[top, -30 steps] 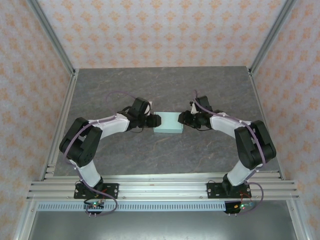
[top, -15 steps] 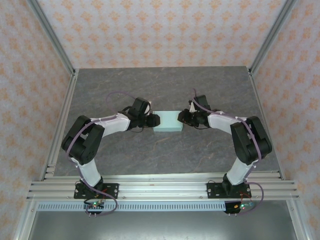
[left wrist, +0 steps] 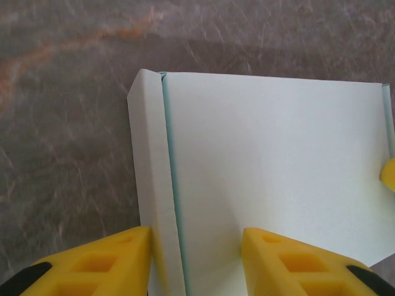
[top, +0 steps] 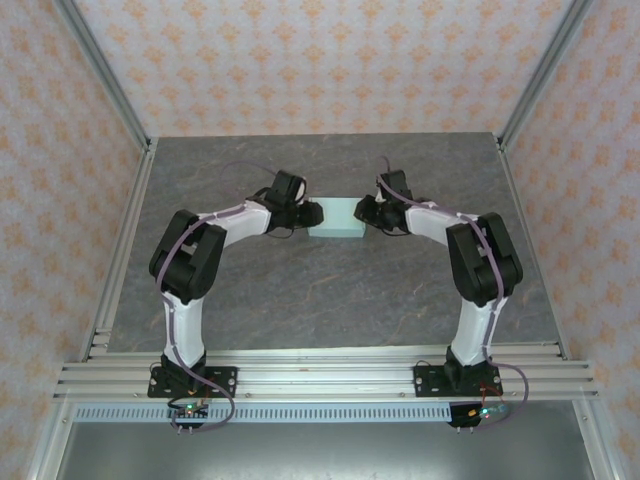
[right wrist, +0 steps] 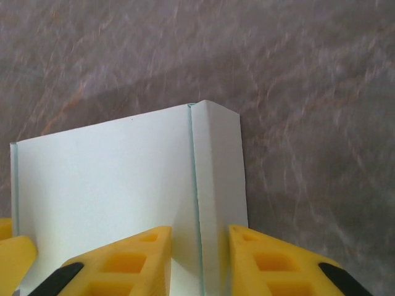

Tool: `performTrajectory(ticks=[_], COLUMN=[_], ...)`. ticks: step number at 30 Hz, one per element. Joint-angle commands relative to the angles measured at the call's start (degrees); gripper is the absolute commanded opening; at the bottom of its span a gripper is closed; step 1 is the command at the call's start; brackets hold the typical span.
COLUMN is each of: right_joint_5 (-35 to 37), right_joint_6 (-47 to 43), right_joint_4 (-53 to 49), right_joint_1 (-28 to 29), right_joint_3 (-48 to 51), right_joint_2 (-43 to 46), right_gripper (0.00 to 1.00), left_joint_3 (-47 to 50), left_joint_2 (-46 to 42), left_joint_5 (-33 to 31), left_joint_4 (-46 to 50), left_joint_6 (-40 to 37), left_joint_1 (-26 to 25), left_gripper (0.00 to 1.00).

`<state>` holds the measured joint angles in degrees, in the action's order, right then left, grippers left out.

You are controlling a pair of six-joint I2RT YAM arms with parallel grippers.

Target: Fold the paper box

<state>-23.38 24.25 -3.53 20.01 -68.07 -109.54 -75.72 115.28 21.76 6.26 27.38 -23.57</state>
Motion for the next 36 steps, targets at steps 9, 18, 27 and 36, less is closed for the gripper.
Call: performTrajectory(ticks=[9,18,27,36], right_joint_5=[3.4,9.7,24.2,47.3], right_joint_6=[-3.0,-8.4,-16.9,-27.0], right_joint_4=[-6.8,-13.8,-18.5,0.6], right_joint_1=[0.0,-0.1,-0.1,-1.0], right_joint_3=[-12.1,-13.5,-7.3,20.3], right_joint_2=[-5.2,0.9,16.6,42.2], right_gripper=[0.33,0.46,0.56,0.99], left_joint_3=[-10.9,-13.2,-2.5,27.4], left_joint_2=[4.4,-0.4,-17.6,-45.1], left_joint_5=[-2.0,-7.7,-20.4,-45.9], left_joint_4=[7.7,12.9,11.3,-2.7], left_joint_6=[-3.1,-7.3,-13.5,-19.5], left_joint_1=[0.1,0.2,0.3,1.6], left_gripper=[0.47,0.56,0.62,0.91])
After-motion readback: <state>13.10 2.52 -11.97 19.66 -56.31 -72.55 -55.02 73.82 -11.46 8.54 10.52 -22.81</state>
